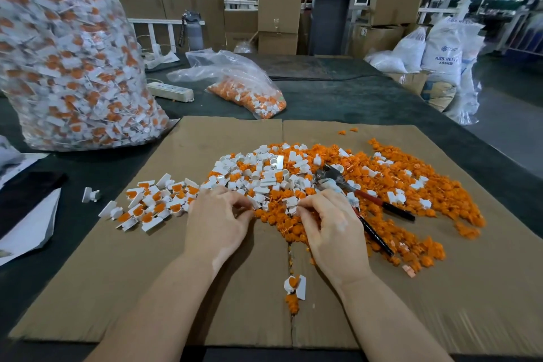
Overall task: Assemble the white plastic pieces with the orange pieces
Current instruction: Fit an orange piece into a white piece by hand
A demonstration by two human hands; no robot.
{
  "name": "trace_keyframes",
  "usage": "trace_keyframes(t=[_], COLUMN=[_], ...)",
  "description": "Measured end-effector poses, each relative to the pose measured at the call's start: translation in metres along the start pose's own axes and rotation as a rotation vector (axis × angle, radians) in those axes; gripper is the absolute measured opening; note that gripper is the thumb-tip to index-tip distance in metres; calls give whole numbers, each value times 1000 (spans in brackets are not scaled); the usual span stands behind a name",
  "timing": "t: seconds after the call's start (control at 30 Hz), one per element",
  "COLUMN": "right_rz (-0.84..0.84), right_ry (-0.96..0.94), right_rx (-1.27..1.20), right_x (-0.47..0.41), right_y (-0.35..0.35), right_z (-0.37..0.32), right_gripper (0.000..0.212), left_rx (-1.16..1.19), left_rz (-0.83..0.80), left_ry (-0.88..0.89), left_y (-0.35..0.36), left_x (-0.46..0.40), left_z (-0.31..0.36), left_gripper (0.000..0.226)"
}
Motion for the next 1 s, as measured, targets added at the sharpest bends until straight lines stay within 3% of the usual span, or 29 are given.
trace_keyframes(t=[0.1, 0.4, 0.6, 0.83, 0.9, 1.0], right_rz=[0, -21, -32, -43, -47, -66], right_ry=[-5, -32, -47, -58, -72, -88], right_rx=[-2, -18, -8, -10, -17, -27], right_x=[-1, 0, 0, 0, 0, 0], right_y=[1, 1, 1, 0, 0, 1], right_z=[0, -1, -2, -3, -4, -6], right_gripper=[3, 6, 7, 6, 5, 12], left_rx=[-91, -53, -89, -132, -60, 237], left_rz=[-57, 12, -61, -36, -5, -19], left_ry=[11, 36, 40, -1, -19, -60], left_y=[4, 5, 7, 5, 3, 0], left_x=[-1, 2, 0, -2, 0, 2], left_z=[0, 1, 1, 3, 7, 18], left_gripper=[21, 13, 17, 18, 18, 11])
Point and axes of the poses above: each hand's wrist, its own x-axis away from the middle knuckle, its own y-axis out of the palm, z = x × y, the point moved 2 cm from there along -x, towards the middle knuckle, and after that the axes turned 4 degrees about -x, right-handed, at the moved point
